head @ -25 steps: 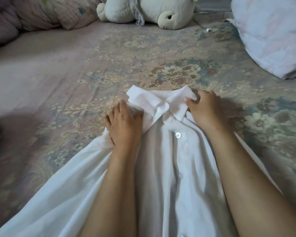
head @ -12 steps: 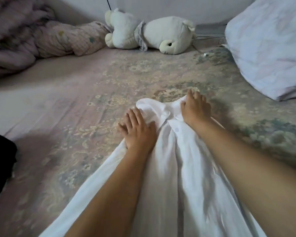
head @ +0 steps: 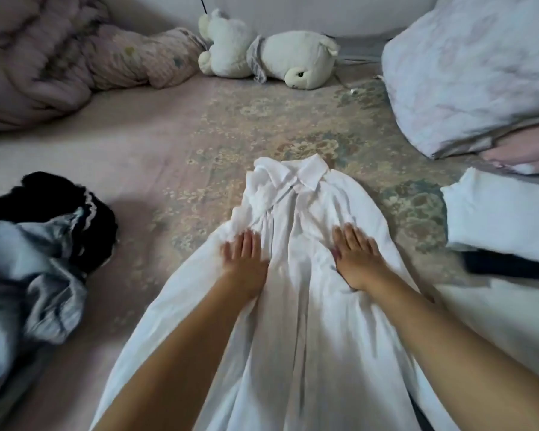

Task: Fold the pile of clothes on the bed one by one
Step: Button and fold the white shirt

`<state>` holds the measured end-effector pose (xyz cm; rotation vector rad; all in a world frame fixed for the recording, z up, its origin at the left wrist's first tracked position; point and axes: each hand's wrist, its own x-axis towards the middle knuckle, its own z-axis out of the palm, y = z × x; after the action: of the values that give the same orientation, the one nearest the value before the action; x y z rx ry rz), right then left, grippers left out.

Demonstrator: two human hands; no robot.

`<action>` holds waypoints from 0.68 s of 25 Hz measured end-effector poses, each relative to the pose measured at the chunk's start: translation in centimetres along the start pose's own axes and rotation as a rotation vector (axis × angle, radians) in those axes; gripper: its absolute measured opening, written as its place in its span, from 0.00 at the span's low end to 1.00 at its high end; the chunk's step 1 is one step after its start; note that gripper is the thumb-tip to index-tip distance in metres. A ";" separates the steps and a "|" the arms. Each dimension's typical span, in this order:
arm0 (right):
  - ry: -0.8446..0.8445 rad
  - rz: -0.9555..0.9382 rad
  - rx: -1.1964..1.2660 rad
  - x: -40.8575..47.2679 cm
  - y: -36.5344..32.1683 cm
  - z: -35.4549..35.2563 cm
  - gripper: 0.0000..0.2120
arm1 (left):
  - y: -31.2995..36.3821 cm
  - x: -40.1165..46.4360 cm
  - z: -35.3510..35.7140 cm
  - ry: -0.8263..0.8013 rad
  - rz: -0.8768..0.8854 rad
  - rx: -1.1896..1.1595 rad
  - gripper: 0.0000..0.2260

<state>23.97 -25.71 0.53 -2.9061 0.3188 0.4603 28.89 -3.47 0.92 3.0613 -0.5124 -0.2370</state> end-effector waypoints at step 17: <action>0.375 -0.494 0.067 -32.4 2.4 9.0 0.27 | -1.9 -37.0 6.2 0.281 0.441 -0.093 0.33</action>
<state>-9.21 -20.19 2.17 -2.8432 -0.3290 -0.1692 -6.00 10.32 0.06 2.7308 -1.0884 0.1734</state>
